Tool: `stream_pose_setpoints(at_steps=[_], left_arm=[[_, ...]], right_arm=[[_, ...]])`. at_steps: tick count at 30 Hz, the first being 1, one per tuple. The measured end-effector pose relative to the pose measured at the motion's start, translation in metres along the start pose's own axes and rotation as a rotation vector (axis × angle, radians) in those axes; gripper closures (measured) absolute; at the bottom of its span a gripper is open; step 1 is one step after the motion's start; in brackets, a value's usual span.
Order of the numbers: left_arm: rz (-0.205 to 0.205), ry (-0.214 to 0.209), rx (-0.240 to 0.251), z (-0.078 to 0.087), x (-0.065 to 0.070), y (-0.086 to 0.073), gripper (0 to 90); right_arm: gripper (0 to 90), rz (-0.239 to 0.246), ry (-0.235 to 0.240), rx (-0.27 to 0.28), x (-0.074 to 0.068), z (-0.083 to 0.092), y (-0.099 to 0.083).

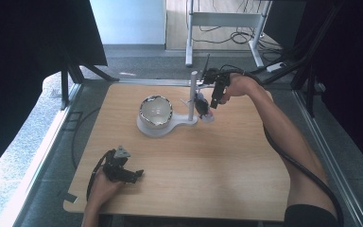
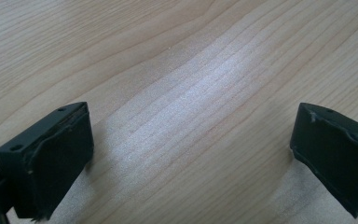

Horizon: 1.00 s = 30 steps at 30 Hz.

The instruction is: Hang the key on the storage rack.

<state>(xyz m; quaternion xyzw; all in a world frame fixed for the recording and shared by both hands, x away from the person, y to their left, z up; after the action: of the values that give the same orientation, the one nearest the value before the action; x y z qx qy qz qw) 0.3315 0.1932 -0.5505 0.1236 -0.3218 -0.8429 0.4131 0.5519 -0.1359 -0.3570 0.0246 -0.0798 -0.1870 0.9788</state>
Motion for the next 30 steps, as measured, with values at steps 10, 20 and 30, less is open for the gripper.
stream_pose_setpoints(at_steps=[10, 20, 30], left_arm=[[-0.006, 0.004, 0.002, 0.000, 0.001, 0.001, 0.0], [-0.007, 0.005, 0.004, 0.000, 0.002, 0.002, 0.0], [-0.008, 0.006, 0.007, 0.000, 0.002, 0.002, 0.0]], right_arm=[[13.0, -0.013, -0.011, 0.029, -0.009, 0.014, -0.017], [12.6, -0.032, -0.022, 0.061, -0.025, 0.020, -0.044], [12.7, -0.059, 0.001, 0.108, -0.051, 0.003, -0.076]])
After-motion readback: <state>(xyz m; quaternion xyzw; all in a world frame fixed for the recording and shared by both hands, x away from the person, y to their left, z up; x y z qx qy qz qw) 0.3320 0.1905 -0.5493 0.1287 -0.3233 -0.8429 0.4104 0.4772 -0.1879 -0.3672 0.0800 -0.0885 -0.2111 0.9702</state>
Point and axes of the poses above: each handheld gripper's, and its own axes: z roughly backward along the jaws, y roughly out of its top, x roughly to its right, the point moved 4 cm from there along -z, roughly forward along the jaws
